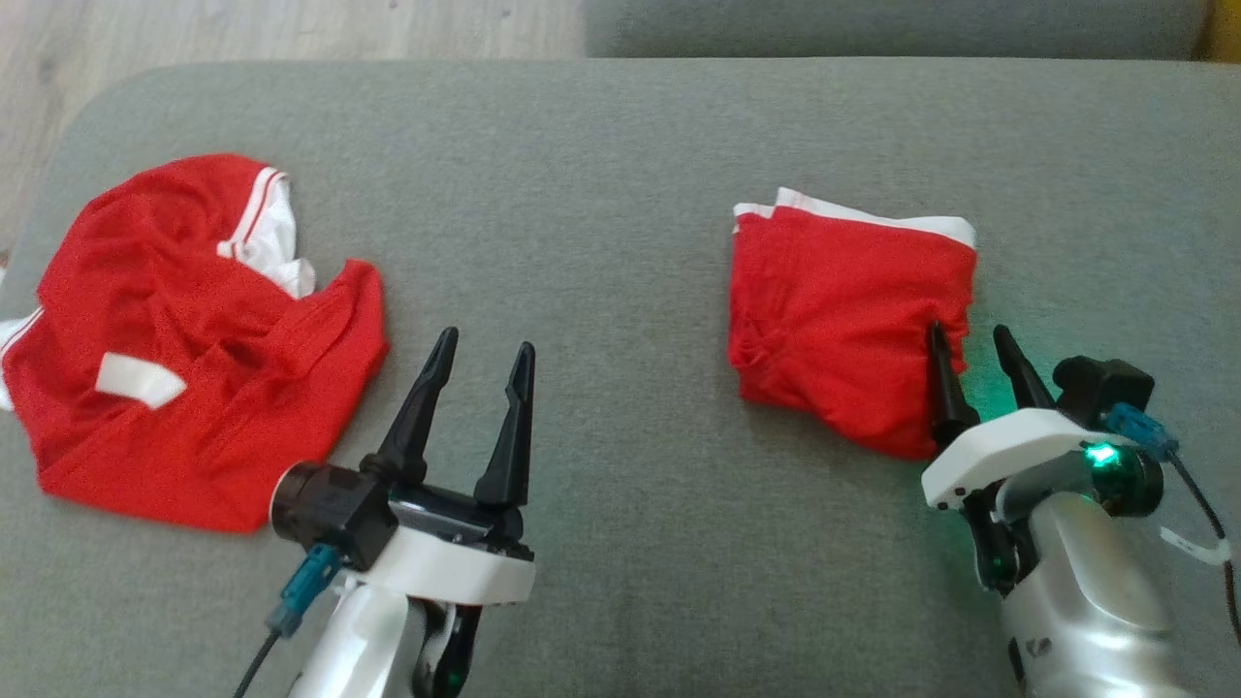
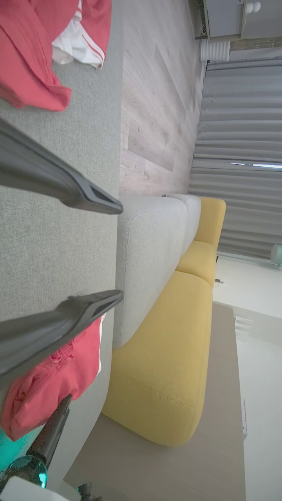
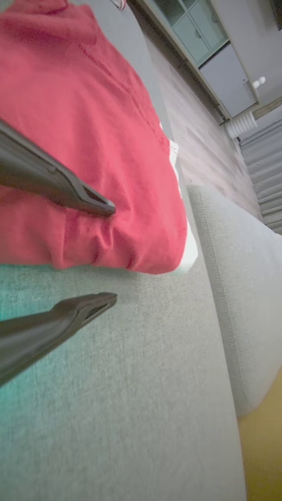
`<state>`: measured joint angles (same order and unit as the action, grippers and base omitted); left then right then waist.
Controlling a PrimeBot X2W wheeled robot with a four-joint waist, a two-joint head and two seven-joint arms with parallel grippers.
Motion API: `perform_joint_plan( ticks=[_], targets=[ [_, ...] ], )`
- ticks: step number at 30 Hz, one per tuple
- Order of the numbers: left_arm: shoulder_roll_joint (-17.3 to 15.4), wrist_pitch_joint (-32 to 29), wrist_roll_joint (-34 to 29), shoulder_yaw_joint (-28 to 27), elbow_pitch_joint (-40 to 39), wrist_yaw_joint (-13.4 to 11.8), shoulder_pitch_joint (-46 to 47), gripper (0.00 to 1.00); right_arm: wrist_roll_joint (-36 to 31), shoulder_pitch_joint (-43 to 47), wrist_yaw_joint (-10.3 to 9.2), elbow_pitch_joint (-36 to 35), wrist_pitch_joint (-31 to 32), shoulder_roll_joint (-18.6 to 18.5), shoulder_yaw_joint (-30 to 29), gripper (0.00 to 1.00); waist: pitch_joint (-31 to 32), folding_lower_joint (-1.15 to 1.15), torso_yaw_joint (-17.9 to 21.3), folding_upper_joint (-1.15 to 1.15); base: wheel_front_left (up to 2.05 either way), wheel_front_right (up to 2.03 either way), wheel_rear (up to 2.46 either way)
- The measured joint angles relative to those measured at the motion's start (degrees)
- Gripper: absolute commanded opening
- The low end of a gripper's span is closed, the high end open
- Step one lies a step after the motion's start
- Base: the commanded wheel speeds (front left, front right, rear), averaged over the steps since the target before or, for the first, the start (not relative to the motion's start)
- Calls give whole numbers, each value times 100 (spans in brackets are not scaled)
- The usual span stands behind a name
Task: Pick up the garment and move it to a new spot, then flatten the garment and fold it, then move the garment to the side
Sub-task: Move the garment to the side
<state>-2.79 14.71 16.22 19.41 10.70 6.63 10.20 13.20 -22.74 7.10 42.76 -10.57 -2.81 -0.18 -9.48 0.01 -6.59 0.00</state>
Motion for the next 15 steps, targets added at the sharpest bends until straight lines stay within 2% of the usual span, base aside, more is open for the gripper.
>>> perform_joint_plan(
  ticks=[6,11,12,13,14,15],
  targets=[
    [1,0,1,89,18,0,9,100,27,-415,0,876,-8,-5,-85,100,-91,0,-205,0,0,0,0],
    [0,0,1,86,26,-4,10,100,140,-734,0,1348,-73,-32,244,100,-135,0,-239,0,0,0,0],
    [0,0,0,86,27,-8,10,100,113,-781,0,1411,-112,-37,316,82,-137,0,-229,0,0,0,0],
    [0,0,0,83,30,-8,11,100,41,-829,0,1480,-154,-38,370,20,-136,0,-211,0,0,0,0],
    [0,0,0,83,30,-8,13,100,-45,-860,0,1521,-175,-41,421,0,-134,0,-188,0,0,0,0],
    [0,0,0,83,31,-8,14,100,-123,-875,0,1544,-215,-40,454,0,-130,0,-161,0,0,0,0]
  ],
)
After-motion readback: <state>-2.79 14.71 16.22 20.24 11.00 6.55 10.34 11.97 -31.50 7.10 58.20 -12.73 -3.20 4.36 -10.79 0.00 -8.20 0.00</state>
